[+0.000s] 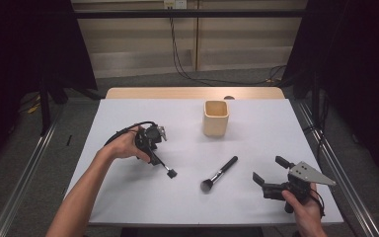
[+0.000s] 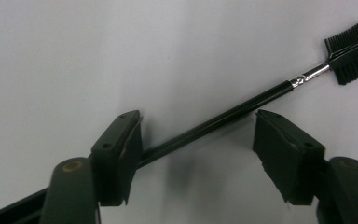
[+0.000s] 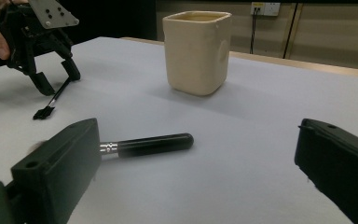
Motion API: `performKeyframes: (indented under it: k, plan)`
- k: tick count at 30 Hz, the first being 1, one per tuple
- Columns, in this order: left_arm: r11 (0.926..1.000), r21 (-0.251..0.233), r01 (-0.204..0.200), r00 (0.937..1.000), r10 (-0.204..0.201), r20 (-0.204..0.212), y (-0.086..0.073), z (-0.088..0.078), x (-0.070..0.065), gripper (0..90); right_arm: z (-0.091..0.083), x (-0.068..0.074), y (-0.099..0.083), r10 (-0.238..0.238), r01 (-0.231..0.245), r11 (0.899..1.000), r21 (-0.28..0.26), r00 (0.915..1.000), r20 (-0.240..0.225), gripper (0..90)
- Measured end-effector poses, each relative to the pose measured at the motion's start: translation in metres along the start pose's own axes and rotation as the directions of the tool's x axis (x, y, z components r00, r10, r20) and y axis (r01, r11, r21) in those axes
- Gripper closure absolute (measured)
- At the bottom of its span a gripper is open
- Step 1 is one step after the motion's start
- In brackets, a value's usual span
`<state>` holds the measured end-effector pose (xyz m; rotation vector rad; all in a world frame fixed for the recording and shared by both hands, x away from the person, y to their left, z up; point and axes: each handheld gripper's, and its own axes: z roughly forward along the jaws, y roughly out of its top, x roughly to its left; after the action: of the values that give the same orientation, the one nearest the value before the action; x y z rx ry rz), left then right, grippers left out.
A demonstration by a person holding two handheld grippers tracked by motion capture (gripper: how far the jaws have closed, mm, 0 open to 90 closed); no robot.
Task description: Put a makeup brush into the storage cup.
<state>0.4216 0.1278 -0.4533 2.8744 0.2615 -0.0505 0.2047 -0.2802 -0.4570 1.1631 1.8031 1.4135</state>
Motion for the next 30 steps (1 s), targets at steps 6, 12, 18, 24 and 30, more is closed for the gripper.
performKeyframes:
  k: [6,12,18,24,30]
  plan:
    - [0.9998,0.018,-0.003,1.0,0.003,0.008,0.0019,-0.0012,-0.0015,43.3,0.0006,-0.0004,-0.0002,-0.005,0.005,1.0,0.002,1.0,-0.002,0.2]
    - [0.9987,0.035,-0.036,0.9993,0.036,0.012,-0.0004,-0.0044,-0.0024,64.1,0.001,-0.0003,-0.0004,-0.003,0.003,1.0,0.005,1.0,-0.002,0.3]
    - [0.9989,0.037,-0.029,0.9994,0.028,0.018,0.0007,-0.0038,-0.0045,71.4,0.0008,-0.0001,-0.0004,-0.003,0.003,1.0,0.005,1.0,-0.001,0.3]
    - [0.9974,0.051,-0.051,0.9979,0.049,0.042,0.0013,-0.0042,-0.0042,83.5,0.0012,-0.0002,-0.0006,-0.002,0.002,1.0,0.007,1.0,-0.002,0.3]
    - [0.9972,0.056,-0.05,0.998,0.047,0.043,0.0017,-0.0045,-0.0053,85.7,0.0016,0.0004,-0.0007,-0.001,0.001,1.0,0.012,1.0,-0.005,0.3]
